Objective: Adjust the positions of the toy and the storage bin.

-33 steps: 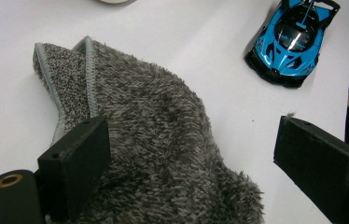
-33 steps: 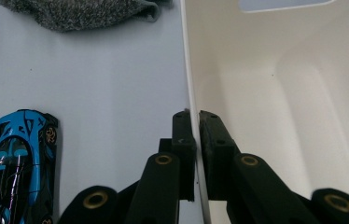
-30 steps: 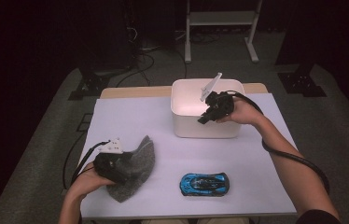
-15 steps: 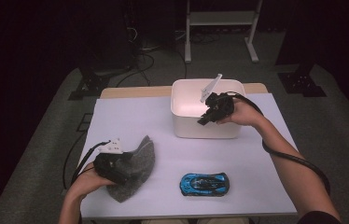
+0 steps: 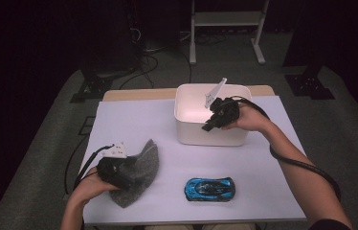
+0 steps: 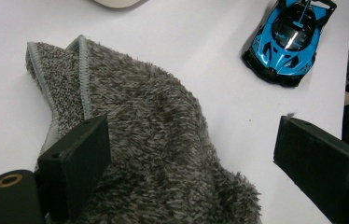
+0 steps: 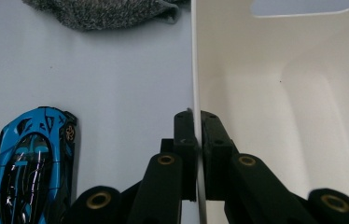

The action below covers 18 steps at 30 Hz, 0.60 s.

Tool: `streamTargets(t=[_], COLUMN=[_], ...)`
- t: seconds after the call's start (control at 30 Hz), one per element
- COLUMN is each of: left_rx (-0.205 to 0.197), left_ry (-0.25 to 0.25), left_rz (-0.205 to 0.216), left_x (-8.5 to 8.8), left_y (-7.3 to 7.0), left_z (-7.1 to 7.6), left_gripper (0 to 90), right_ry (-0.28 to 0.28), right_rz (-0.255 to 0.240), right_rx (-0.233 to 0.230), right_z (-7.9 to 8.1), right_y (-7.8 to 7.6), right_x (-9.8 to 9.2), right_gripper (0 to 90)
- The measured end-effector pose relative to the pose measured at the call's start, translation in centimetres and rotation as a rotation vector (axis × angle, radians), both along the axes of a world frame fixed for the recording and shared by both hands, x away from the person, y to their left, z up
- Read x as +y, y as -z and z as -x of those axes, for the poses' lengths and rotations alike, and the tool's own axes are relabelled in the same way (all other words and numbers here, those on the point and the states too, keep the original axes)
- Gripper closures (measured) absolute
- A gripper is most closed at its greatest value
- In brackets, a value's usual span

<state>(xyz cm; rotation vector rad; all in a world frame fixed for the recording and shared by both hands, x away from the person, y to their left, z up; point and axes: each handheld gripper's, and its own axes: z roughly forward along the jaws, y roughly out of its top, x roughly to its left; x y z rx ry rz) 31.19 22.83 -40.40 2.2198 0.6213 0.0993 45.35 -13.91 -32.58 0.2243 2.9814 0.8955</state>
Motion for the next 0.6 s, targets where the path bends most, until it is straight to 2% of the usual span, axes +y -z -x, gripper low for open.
streamTargets(t=[0.6], left_rx=[0.004], left_ry=[0.009], left_rz=[-0.008], left_x=[-0.3], left_y=[0.2], left_z=[0.0], left_gripper=[10.3], right_ry=[-0.027], right_rz=[-0.003], right_rx=[0.003], right_z=[1.7], right_y=[0.0], right_x=[0.2], right_gripper=[85.8])
